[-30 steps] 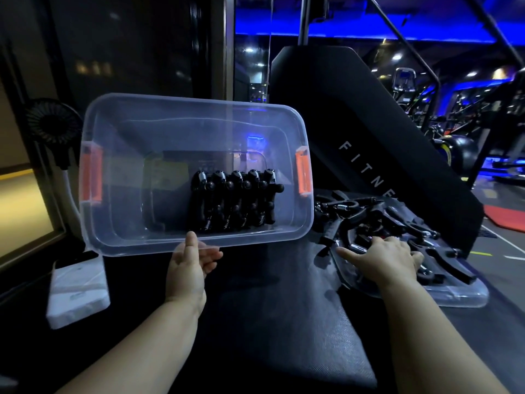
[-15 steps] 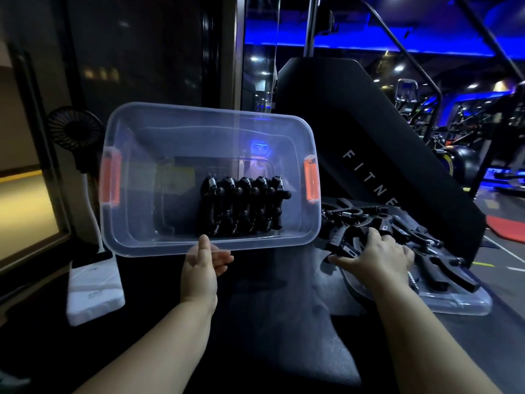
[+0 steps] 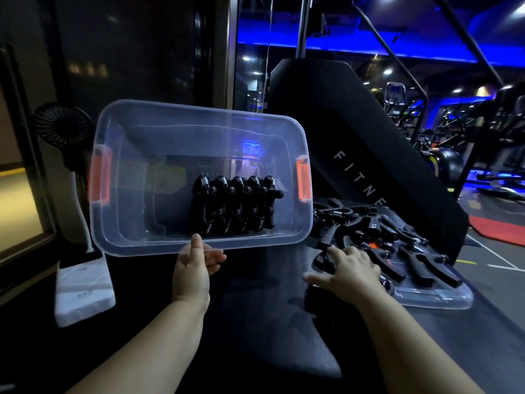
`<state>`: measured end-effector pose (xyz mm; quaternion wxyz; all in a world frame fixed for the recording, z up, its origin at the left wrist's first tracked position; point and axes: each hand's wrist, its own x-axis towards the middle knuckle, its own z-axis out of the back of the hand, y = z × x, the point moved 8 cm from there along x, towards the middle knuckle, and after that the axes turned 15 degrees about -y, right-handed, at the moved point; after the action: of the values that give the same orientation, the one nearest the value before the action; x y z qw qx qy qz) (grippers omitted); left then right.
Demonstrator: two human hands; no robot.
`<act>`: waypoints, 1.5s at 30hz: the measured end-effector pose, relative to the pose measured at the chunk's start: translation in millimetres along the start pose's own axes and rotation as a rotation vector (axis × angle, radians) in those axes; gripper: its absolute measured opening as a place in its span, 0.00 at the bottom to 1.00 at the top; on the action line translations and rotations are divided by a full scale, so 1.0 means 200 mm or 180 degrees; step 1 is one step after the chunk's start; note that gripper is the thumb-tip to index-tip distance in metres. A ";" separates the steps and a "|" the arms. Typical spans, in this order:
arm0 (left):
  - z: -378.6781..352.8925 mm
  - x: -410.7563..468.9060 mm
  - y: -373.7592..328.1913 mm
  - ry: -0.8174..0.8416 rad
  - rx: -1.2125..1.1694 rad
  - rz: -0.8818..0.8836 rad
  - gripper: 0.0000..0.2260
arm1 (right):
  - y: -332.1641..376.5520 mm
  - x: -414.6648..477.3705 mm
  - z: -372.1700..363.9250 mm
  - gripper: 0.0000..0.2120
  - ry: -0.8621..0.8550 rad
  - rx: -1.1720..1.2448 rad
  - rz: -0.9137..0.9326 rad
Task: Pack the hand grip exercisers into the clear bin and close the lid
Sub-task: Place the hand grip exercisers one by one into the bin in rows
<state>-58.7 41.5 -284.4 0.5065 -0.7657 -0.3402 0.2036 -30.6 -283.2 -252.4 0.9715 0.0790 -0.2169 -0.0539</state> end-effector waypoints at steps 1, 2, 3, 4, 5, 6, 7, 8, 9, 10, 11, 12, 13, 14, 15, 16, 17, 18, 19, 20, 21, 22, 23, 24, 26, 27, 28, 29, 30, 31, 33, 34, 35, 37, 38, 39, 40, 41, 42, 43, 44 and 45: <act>0.00 0.00 0.00 -0.0001 -0.0001 0.0007 0.17 | -0.01 0.00 0.02 0.46 -0.0141 0.0052 -0.0055; 0.00 0.00 0.00 -0.0007 -0.0006 0.0016 0.17 | -0.02 0.01 0.04 0.41 -0.0357 0.0107 -0.0138; 0.00 0.00 0.00 -0.0011 -0.0015 0.0022 0.17 | -0.04 0.02 0.07 0.35 -0.0596 0.0135 -0.0238; 0.00 -0.01 0.00 -0.0013 -0.0024 0.0023 0.17 | -0.07 0.02 0.10 0.31 -0.0771 0.0117 -0.0358; 0.00 -0.01 0.00 -0.0016 -0.0029 0.0020 0.17 | -0.11 0.02 0.11 0.29 -0.0826 0.0046 -0.0501; 0.00 -0.01 0.00 -0.0021 -0.0030 0.0016 0.17 | -0.15 0.02 0.10 0.30 -0.0763 -0.0065 -0.0656; 0.00 -0.01 0.00 -0.0021 -0.0030 0.0009 0.17 | -0.19 0.01 0.08 0.32 -0.0623 -0.0185 -0.0810; 0.00 -0.01 -0.01 -0.0017 -0.0030 0.0001 0.17 | -0.22 0.00 0.07 0.34 -0.0466 -0.0269 -0.0952; 0.00 -0.01 -0.01 -0.0012 -0.0030 -0.0006 0.17 | -0.24 0.00 0.05 0.36 -0.0350 -0.0296 -0.1072; 0.00 -0.01 -0.01 -0.0007 -0.0027 -0.0010 0.17 | -0.26 0.00 0.04 0.38 -0.0295 -0.0284 -0.1156; 0.00 -0.01 -0.01 -0.0004 -0.0024 -0.0011 0.17 | -0.27 -0.01 0.04 0.39 -0.0297 -0.0261 -0.1201; 0.00 -0.01 -0.01 -0.0004 -0.0021 -0.0011 0.17 | -0.27 -0.01 0.04 0.39 -0.0331 -0.0248 -0.1211; 0.00 -0.01 -0.01 -0.0005 -0.0019 -0.0012 0.17 | -0.27 -0.01 0.05 0.38 -0.0372 -0.0248 -0.1206; 0.00 -0.01 -0.01 -0.0005 -0.0018 -0.0012 0.17 | -0.27 -0.01 0.05 0.37 -0.0406 -0.0243 -0.1204; 0.00 -0.01 -0.01 -0.0003 -0.0016 -0.0012 0.17 | -0.27 -0.01 0.06 0.34 -0.0442 -0.0209 -0.1213; 0.00 -0.01 -0.01 -0.0001 -0.0015 -0.0013 0.17 | -0.27 -0.01 0.06 0.31 -0.0491 -0.0141 -0.1230; 0.00 -0.01 -0.02 0.0001 -0.0016 -0.0013 0.17 | -0.27 0.00 0.07 0.27 -0.0561 -0.0049 -0.1250; 0.00 -0.01 -0.02 0.0002 -0.0019 -0.0012 0.17 | -0.28 0.00 0.09 0.24 -0.0651 0.0042 -0.1264; 0.00 -0.01 -0.02 0.0006 -0.0021 -0.0012 0.17 | -0.27 0.00 0.10 0.21 -0.0744 0.0113 -0.1255; 0.00 -0.02 -0.02 0.0010 -0.0021 -0.0013 0.17 | -0.27 0.00 0.11 0.18 -0.0824 0.0160 -0.1216; 0.00 -0.02 -0.02 0.0014 -0.0019 -0.0017 0.17 | -0.26 0.00 0.11 0.15 -0.0885 0.0216 -0.1161; 0.00 -0.02 -0.02 0.0015 -0.0017 -0.0021 0.17 | -0.25 0.00 0.11 0.13 -0.0937 0.0315 -0.1110; 0.00 -0.02 -0.02 0.0015 -0.0013 -0.0021 0.17 | -0.24 0.01 0.12 0.13 -0.0985 0.0482 -0.1079; 0.00 -0.02 -0.02 0.0011 -0.0014 -0.0018 0.17 | -0.23 0.01 0.12 0.12 -0.1028 0.0694 -0.1054; 0.00 -0.02 -0.02 0.0006 -0.0025 -0.0014 0.17 | -0.19 0.01 0.14 0.12 -0.1203 0.1085 -0.0863; 0.00 -0.02 -0.02 0.0012 -0.0024 -0.0020 0.17 | -0.16 0.01 0.17 0.10 -0.1343 0.1244 -0.0685; 0.00 -0.01 -0.02 0.0019 -0.0016 -0.0029 0.18 | -0.13 0.01 0.20 0.07 -0.1486 0.1399 -0.0489; 0.00 -0.01 -0.01 0.0025 -0.0005 -0.0035 0.18 | -0.10 0.00 0.22 0.05 -0.1596 0.1535 -0.0299; 0.00 -0.01 -0.01 0.0028 0.0002 -0.0032 0.18 | -0.07 -0.01 0.24 0.05 -0.1663 0.1650 -0.0133; 0.00 -0.01 0.00 0.0030 0.0003 -0.0021 0.18 | -0.05 -0.02 0.25 0.05 -0.1693 0.1763 0.0005; 0.00 0.00 0.00 0.0028 -0.0003 0.0009 0.18 | 0.00 -0.03 0.25 0.06 -0.1664 0.1924 0.0226; 0.00 0.00 0.01 0.0024 -0.0003 0.0020 0.18 | 0.02 -0.04 0.25 0.06 -0.1637 0.1960 0.0335; 0.00 0.00 0.01 0.0022 -0.0001 0.0025 0.18 | 0.05 -0.05 0.24 0.06 -0.1622 0.1995 0.0441; 0.00 0.00 0.01 0.0018 0.0003 0.0029 0.18 | 0.08 -0.06 0.24 0.06 -0.1616 0.2124 0.0615; 0.00 0.00 0.01 0.0017 0.0010 0.0030 0.18 | 0.09 -0.07 0.24 0.06 -0.1631 0.2172 0.0683; 0.00 0.01 0.01 0.0018 0.0018 0.0031 0.18 | 0.10 -0.07 0.25 0.06 -0.1662 0.2181 0.0751; 0.00 0.00 0.01 0.0018 0.0022 0.0032 0.18 | 0.11 -0.07 0.26 0.06 -0.1697 0.2154 0.0810; 0.00 0.00 0.01 0.0020 0.0023 0.0035 0.18 | 0.10 -0.06 0.25 0.05 -0.1724 0.2104 0.0844; 0.00 0.00 0.01 0.0021 0.0025 0.0034 0.18 | 0.10 -0.05 0.25 0.05 -0.1713 0.2049 0.0835; 0.00 0.00 0.01 0.0021 0.0026 0.0031 0.18 | 0.09 -0.04 0.23 0.05 -0.1639 0.2015 0.0779; 0.00 0.00 0.01 0.0020 0.0027 0.0028 0.18 | 0.08 -0.02 0.20 0.05 -0.1488 0.2019 0.0677; 0.00 0.00 0.01 0.0020 0.0029 0.0023 0.18 | 0.07 -0.02 0.16 0.05 -0.1281 0.2077 0.0542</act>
<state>-58.4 41.5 -285.5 0.5102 -0.7652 -0.3349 0.2047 -46.2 -272.5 -222.5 0.8344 0.3533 -0.4146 0.0843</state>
